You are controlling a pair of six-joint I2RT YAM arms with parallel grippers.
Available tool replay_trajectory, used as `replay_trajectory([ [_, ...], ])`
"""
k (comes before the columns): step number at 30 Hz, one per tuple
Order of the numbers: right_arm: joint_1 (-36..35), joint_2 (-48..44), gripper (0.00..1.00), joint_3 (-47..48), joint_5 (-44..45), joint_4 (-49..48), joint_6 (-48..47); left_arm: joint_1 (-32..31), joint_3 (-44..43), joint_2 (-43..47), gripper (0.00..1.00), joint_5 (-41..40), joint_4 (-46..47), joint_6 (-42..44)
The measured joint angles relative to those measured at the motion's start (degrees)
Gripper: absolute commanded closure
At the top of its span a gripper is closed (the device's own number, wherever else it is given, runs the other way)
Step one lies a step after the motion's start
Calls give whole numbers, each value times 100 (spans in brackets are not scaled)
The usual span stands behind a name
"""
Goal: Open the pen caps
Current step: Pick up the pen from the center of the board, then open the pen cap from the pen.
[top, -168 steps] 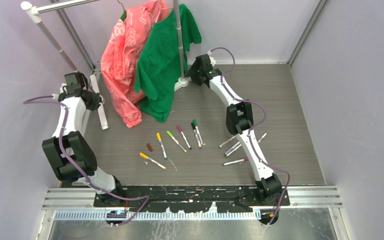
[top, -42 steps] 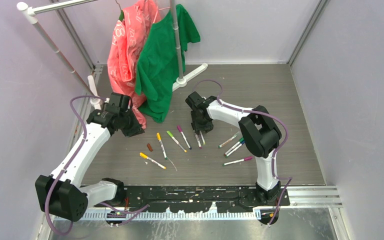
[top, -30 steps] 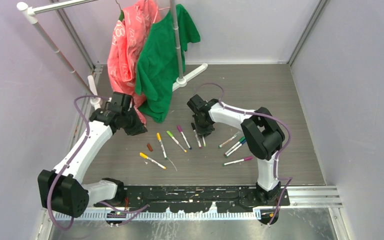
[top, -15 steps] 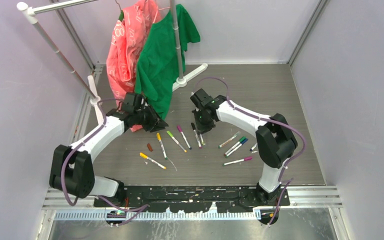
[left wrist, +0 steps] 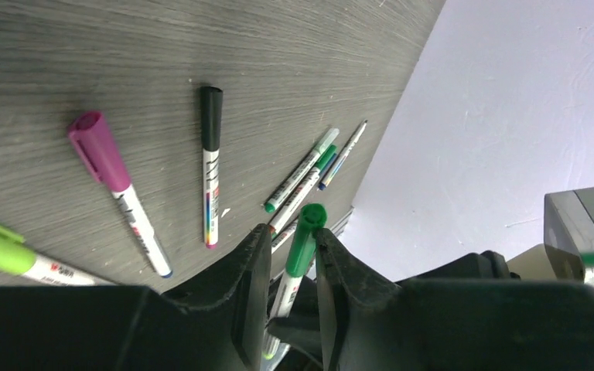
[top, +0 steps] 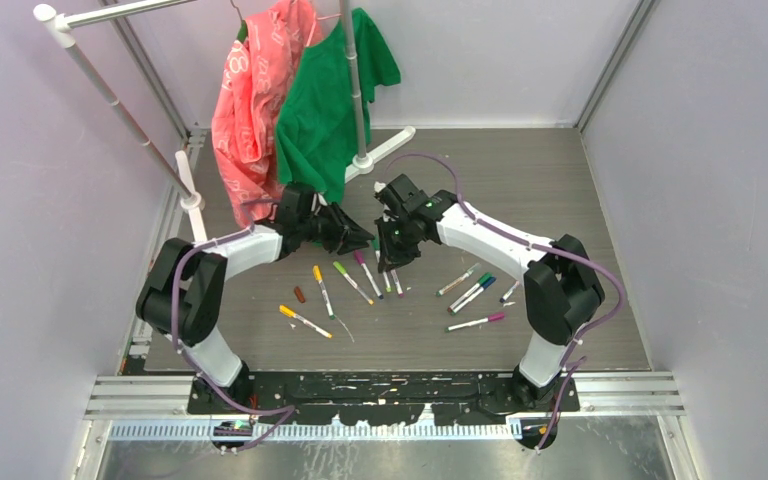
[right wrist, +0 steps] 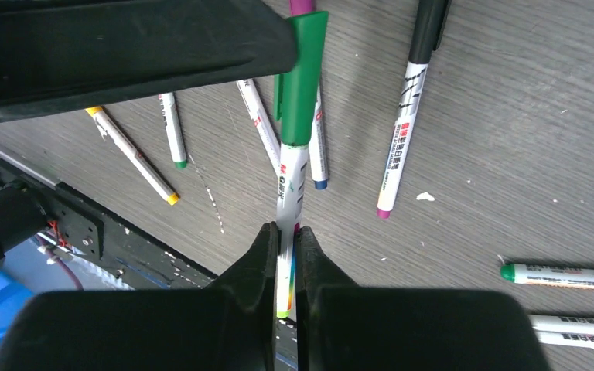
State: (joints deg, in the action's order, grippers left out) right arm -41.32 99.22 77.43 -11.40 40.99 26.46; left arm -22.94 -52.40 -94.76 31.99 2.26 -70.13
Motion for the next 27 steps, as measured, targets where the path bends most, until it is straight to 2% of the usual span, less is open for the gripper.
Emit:
replay_trajectory([
  [14, 0, -35, 99, -31, -382, -142, 175, -221, -109, -365, 74, 160, 756, -352],
  [17, 4, -35, 99, -31, -413, -162, 197, -229, -107, -382, 79, 190, 824, -382],
  [22, 15, -61, 99, -39, -442, -149, 219, -234, 2, -382, 99, 179, 964, -358],
  [27, 20, -125, 96, -94, -474, -151, 260, -234, 98, -376, 100, 219, 1115, -361],
])
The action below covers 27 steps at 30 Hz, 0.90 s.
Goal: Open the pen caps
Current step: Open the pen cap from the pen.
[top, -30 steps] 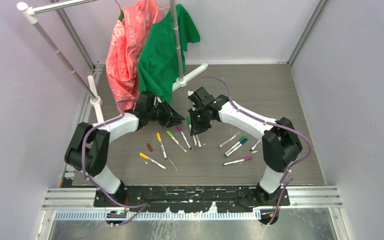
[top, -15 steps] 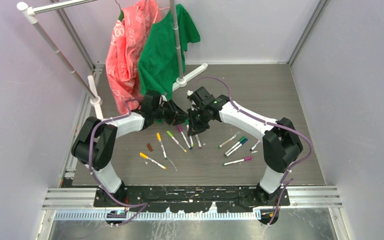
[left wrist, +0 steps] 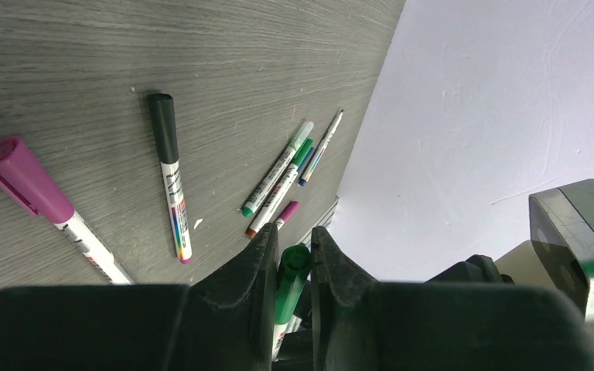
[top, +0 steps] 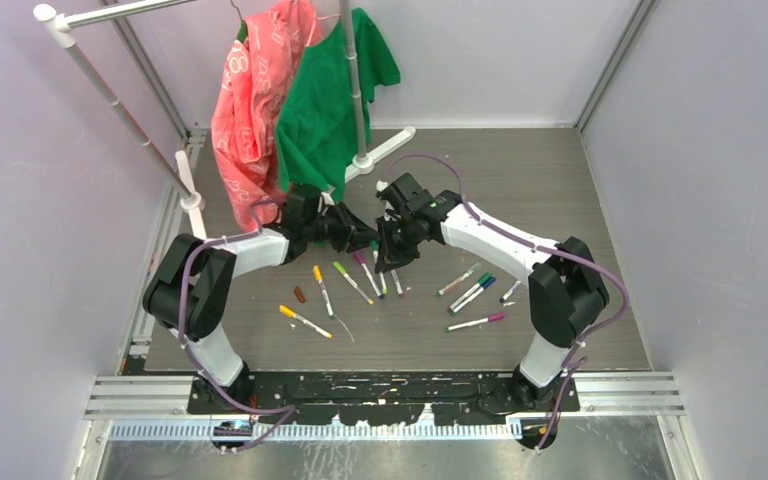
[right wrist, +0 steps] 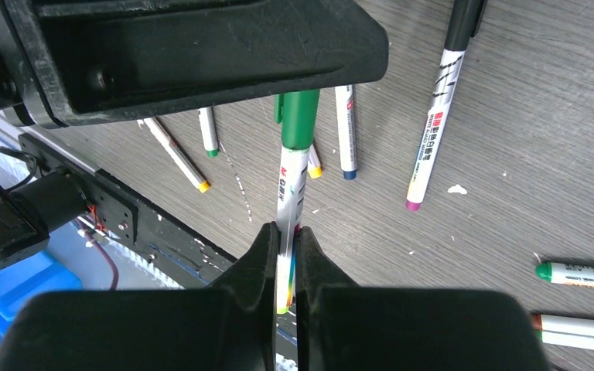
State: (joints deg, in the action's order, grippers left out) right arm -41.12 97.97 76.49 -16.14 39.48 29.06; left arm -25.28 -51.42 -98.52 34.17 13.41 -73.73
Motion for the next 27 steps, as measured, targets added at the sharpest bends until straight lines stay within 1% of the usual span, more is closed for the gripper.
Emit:
replay_trajectory([
  [3, 4, -31, 84, -22, -42, -4, 26, 0, 70, 70, 100, -9, 28, 0],
  [5, 4, -63, 78, -57, -92, -28, 79, 0, 120, 144, 100, -24, 20, -13],
  [8, 4, -125, 73, -155, -127, -173, 155, 0, 142, 192, 100, -66, 11, -90],
  [12, 17, -162, 72, -293, -199, -518, 302, -31, 142, 214, 100, -68, 9, -306],
  [13, 17, -162, 74, -310, -203, -566, 328, -46, 142, 229, 100, -72, 13, -389],
  [15, 22, -162, 83, -339, -223, -667, 389, -57, 142, 267, 100, -87, 15, -511],
  [20, 94, -162, 98, -396, -197, -780, 531, -46, 144, 330, 100, -258, 11, -697],
  [27, 74, -173, 99, -494, -236, -903, 531, -35, 136, 511, 100, -599, -435, -634],
])
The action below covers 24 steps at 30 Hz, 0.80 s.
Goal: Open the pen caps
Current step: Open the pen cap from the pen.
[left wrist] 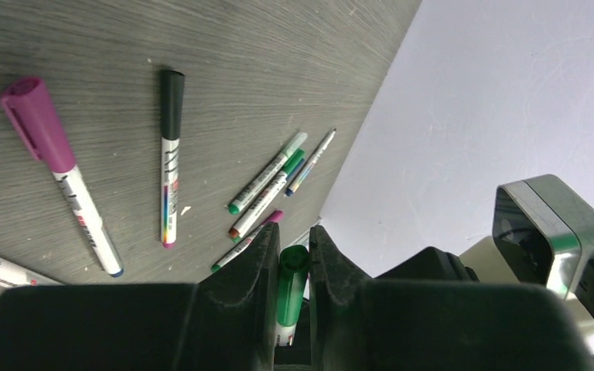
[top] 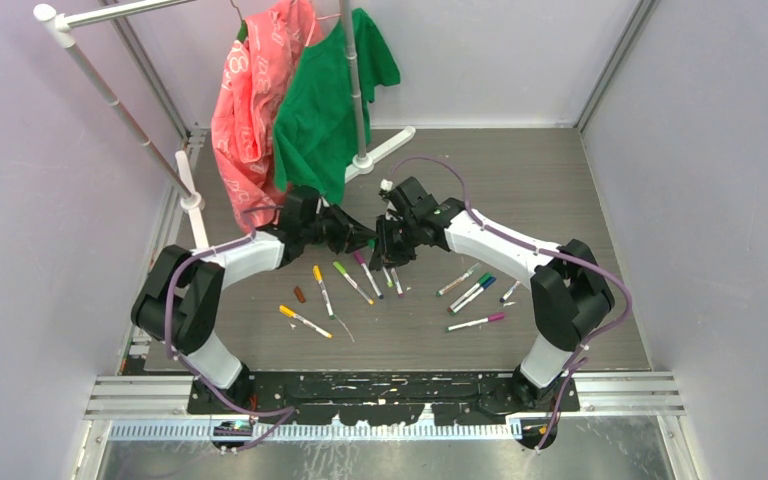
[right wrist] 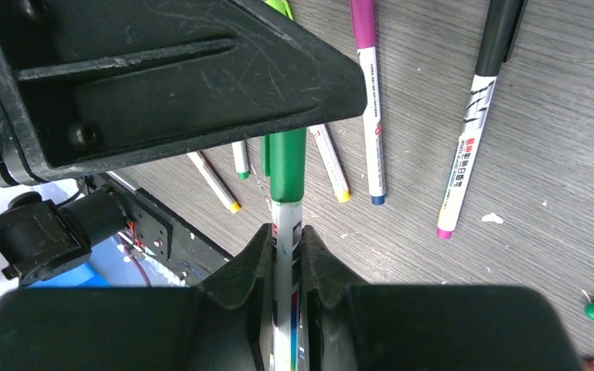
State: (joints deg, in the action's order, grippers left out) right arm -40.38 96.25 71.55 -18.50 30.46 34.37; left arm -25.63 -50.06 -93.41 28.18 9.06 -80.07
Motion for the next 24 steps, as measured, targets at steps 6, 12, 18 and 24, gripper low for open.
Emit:
replay_trajectory([
  [6, -17, -22, 99, -26, 225, -28, -240, -31, -439, -17, 100, -302, -890, 146],
  [12, -101, -118, 99, -26, 1128, -76, -739, -57, -1290, -485, 100, -479, -1679, 26],
  [18, -168, -153, 99, -192, 2245, -299, -1036, -153, -2258, -1204, 100, -540, -2356, -144],
  [24, -291, -149, 99, -330, 2870, -435, -1141, -203, -2509, -1508, 100, -568, -2518, -555],
])
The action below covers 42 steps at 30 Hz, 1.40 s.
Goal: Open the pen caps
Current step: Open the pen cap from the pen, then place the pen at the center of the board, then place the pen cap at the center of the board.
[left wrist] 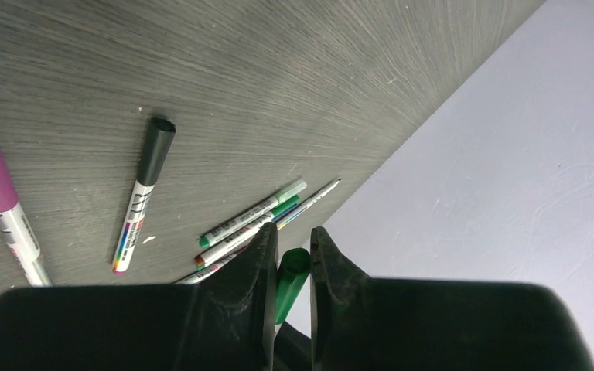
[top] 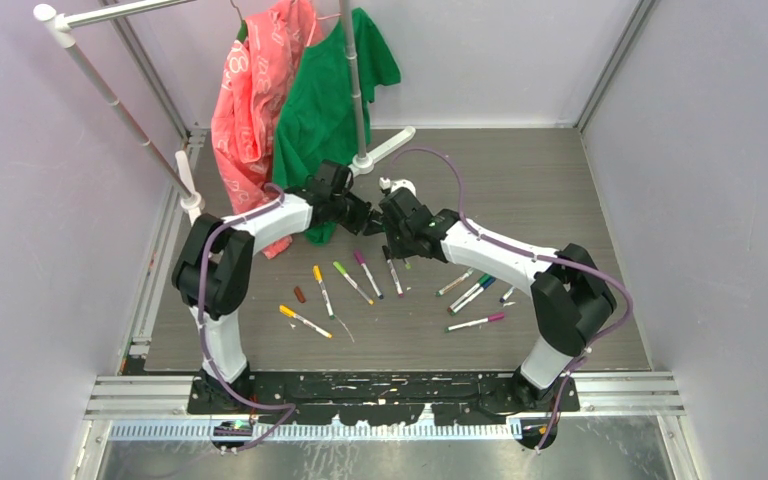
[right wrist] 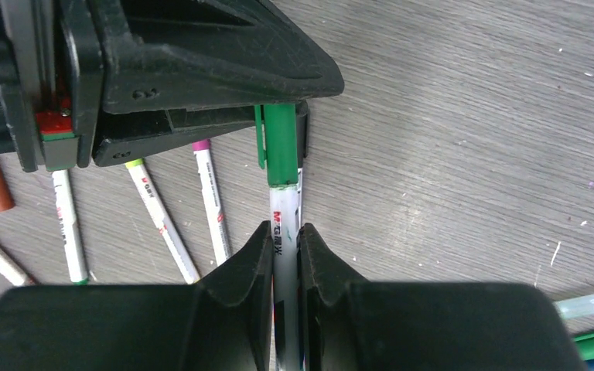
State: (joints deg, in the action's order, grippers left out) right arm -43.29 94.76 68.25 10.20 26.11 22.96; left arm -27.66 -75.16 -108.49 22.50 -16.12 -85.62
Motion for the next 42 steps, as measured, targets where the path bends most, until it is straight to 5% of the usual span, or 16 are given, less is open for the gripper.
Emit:
replay_trajectory([
  [10, 120, 52, 99, -229, 197, -415, 35, -35, -48, -365, 100, 57, 693, -651],
  [19, 1458, -525, 99, -1250, -2444, -420, 678, 756, 243, -822, 100, 28, 3578, -564],
  [24, 1681, -525, 99, -1340, -3211, -514, 1014, 1128, 205, -852, 100, 238, 4374, -337],
  [27, 1766, -525, 99, -1305, -3082, -461, 1115, 1019, -238, -968, 100, 516, 3834, 223],
  [32, 1991, -426, 99, -802, -2164, -68, 1099, 649, -1941, -1427, 100, 658, 1635, 1812],
  [42, 2105, 743, 99, 87, -85, 166, 551, -42, -4280, -2614, 100, 114, -2004, 4190],
])
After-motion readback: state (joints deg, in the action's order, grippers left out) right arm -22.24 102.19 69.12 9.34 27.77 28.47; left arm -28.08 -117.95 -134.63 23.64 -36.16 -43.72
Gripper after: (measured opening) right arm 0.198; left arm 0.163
